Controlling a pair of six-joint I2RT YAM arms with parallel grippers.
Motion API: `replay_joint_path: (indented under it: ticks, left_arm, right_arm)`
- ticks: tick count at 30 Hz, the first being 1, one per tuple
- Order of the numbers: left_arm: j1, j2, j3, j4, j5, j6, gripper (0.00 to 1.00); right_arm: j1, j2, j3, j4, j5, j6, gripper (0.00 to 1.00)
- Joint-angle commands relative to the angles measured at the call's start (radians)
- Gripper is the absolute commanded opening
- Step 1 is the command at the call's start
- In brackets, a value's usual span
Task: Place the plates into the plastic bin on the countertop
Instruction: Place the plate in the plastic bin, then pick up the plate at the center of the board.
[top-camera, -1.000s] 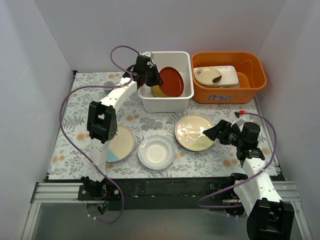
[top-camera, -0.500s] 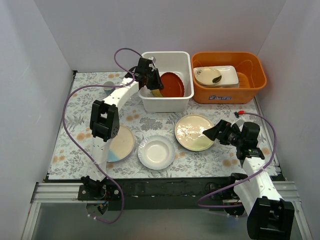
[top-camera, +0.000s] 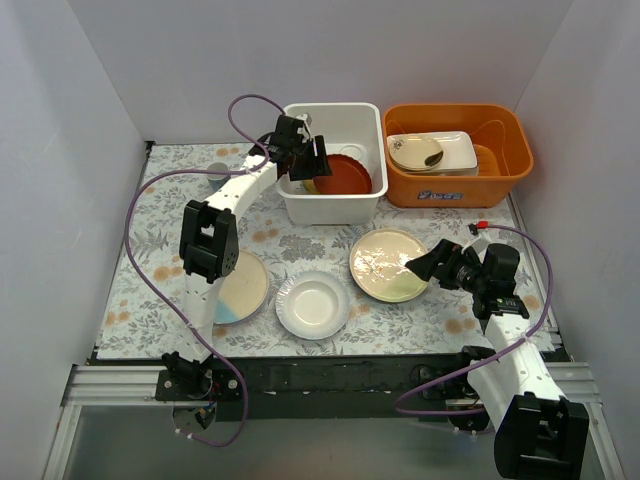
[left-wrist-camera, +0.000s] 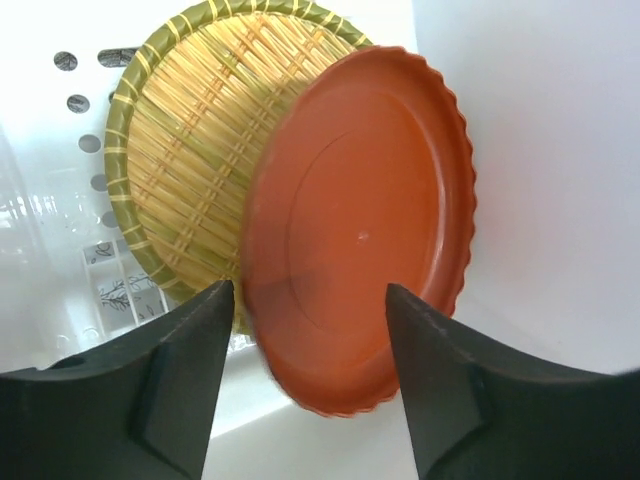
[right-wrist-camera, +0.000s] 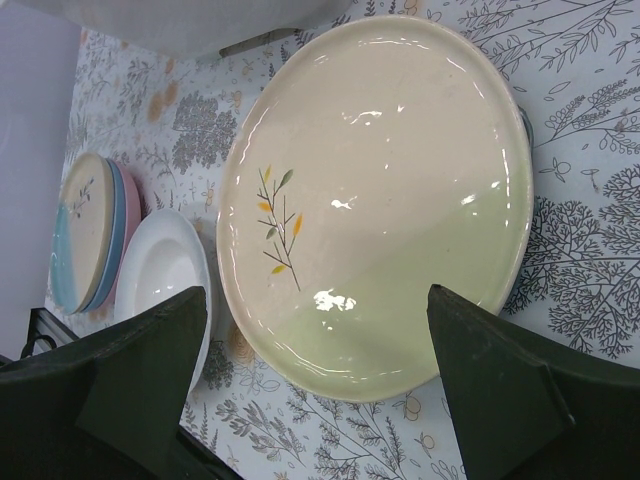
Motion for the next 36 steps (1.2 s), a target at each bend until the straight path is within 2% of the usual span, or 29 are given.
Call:
replay_joint_path:
  ticks: [1, 3, 10, 18, 30, 36]
  left_arm:
    - [0.005, -0.070, 0.014, 0.001, -0.022, 0.030, 0.66]
    - [0.003, -0.086, 0.002, 0.010, -0.014, 0.038, 0.76]
    - [-0.001, -0.197, -0.107, 0.126, 0.049, 0.050, 0.98]
    - [-0.001, -0.297, -0.187, 0.229, 0.109, 0.027, 0.98]
    - [-0.007, -0.378, -0.242, 0.260, 0.175, 0.006, 0.98]
    - [-0.010, -0.469, -0.395, 0.344, 0.224, -0.039, 0.98]
  right_arm:
    - [0.005, 0.001, -0.011, 0.047, -0.020, -0.001, 0.98]
    - [0.005, -0.001, -0.013, 0.046, -0.020, -0.001, 0.98]
    - [0.006, -0.008, -0.013, 0.040, -0.017, -0.004, 0.98]
    - [0.005, -0.019, -0.014, 0.034, -0.012, -0.006, 0.98]
    - [0.005, -0.019, -0.025, 0.034, -0.011, -0.003, 0.98]
    - [0.006, -0.031, -0.026, 0.031, -0.008, -0.001, 0.98]
